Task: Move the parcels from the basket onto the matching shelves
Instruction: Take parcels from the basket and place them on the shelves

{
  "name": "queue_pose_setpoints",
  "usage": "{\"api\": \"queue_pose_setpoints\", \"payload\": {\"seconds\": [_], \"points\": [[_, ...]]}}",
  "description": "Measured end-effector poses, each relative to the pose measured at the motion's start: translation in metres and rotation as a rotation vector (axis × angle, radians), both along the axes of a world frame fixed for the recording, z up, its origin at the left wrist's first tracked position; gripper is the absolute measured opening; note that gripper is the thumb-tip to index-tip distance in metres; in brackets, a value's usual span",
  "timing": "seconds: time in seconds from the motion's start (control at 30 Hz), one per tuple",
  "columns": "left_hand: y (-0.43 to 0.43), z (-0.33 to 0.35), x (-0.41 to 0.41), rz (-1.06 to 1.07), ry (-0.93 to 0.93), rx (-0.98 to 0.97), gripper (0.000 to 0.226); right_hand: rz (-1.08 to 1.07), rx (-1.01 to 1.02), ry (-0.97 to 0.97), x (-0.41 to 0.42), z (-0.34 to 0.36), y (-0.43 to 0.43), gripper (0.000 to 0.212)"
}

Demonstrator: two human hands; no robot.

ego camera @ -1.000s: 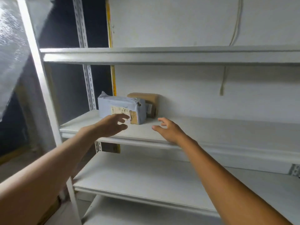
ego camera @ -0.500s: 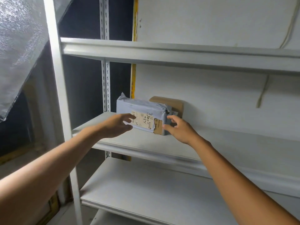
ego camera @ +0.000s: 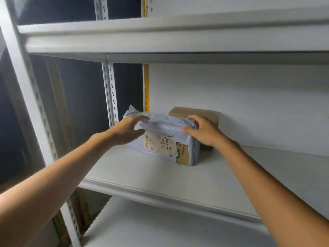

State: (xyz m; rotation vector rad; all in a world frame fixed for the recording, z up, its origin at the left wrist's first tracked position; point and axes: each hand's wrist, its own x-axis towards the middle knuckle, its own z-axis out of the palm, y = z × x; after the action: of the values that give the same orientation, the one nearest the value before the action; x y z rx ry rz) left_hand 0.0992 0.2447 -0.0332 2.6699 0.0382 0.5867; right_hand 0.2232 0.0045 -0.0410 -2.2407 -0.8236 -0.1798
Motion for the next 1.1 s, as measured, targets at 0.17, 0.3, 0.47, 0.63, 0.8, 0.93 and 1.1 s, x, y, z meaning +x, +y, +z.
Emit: {"api": "queue_pose_setpoints", "payload": {"seconds": [0.17,0.3,0.47,0.63,0.8,0.93,1.1], "points": [[0.017,-0.019,0.035,0.059,-0.057,0.160,0.043,-0.058,-0.057,-0.139,0.030,-0.019,0.008,0.054],[0.027,-0.030,0.057,0.043,-0.127,0.192,0.045,-0.095,-0.030,-0.173,0.039,-0.029,0.012,0.059],[0.038,-0.039,0.073,0.008,-0.188,0.247,0.061,-0.027,0.206,-0.030,0.032,-0.039,0.015,0.044],[0.049,-0.052,0.076,-0.044,-0.288,0.287,0.067,-0.065,0.254,-0.027,0.024,-0.045,0.020,0.054],[0.057,-0.059,0.070,-0.048,-0.361,0.250,0.063,-0.128,0.316,-0.046,0.009,-0.050,0.026,0.060],[0.068,-0.070,0.065,-0.014,-0.330,0.060,0.054,-0.161,0.287,-0.074,-0.007,-0.051,0.027,0.062],[0.071,-0.072,0.053,-0.057,-0.304,-0.321,0.056,-0.177,0.388,0.007,-0.028,-0.056,0.027,0.063]]}}
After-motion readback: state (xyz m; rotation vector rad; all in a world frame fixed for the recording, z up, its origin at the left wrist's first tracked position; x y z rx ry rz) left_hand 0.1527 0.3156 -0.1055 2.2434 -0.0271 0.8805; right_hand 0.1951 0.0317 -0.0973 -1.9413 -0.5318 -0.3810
